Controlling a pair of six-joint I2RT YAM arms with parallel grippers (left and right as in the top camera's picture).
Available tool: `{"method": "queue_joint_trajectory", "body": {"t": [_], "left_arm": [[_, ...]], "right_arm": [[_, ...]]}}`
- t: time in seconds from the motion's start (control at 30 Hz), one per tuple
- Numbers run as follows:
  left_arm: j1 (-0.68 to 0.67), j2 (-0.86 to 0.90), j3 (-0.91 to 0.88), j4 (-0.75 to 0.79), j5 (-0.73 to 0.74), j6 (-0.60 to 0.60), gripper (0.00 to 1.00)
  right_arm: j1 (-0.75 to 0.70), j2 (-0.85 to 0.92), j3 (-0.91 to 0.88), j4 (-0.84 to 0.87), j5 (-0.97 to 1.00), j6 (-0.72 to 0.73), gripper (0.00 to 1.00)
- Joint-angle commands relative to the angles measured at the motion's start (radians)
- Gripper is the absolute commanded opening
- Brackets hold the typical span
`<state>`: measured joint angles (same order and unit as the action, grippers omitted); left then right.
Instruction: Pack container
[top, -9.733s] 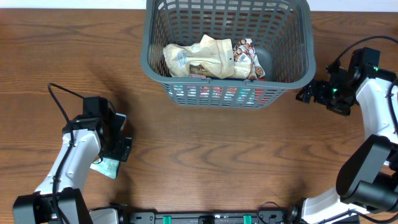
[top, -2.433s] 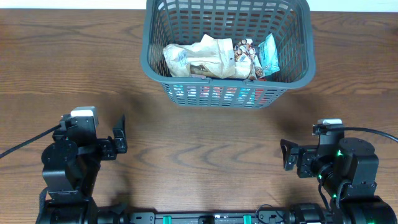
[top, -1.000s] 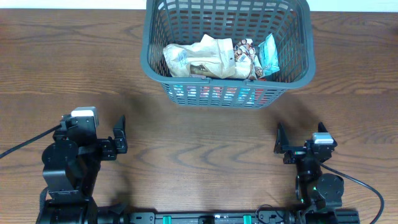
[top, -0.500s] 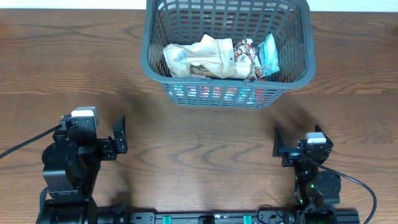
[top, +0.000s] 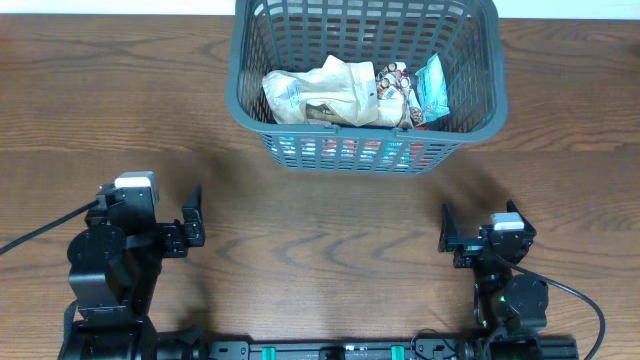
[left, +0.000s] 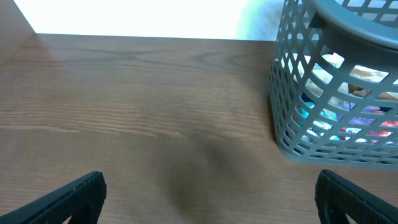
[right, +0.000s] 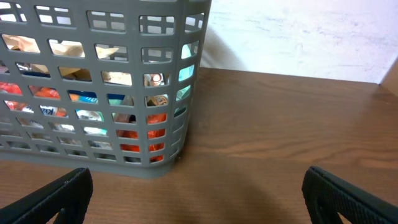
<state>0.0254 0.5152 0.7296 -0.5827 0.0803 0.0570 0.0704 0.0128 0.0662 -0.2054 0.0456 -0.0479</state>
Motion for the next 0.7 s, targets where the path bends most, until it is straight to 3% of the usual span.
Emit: {"method": "queue_joint_trajectory", "body": {"t": [0.0, 0.5, 0.67], "left_arm": [[0.002, 0.001, -0.002, 0.000, 0.014, 0.013, 0.98], [0.002, -0.001, -0.002, 0.000, 0.014, 0.013, 0.99], [0.002, -0.084, -0.005, -0.042, 0.004, 0.033, 0.98]], "right_arm": [[0.005, -0.007, -0.005, 0.000, 0.006, -0.013, 0.99], [0.005, -0.007, -0.005, 0.000, 0.006, -0.013, 0.99], [0.005, -0.007, -0.005, 0.000, 0.006, -0.013, 0.99]]}}
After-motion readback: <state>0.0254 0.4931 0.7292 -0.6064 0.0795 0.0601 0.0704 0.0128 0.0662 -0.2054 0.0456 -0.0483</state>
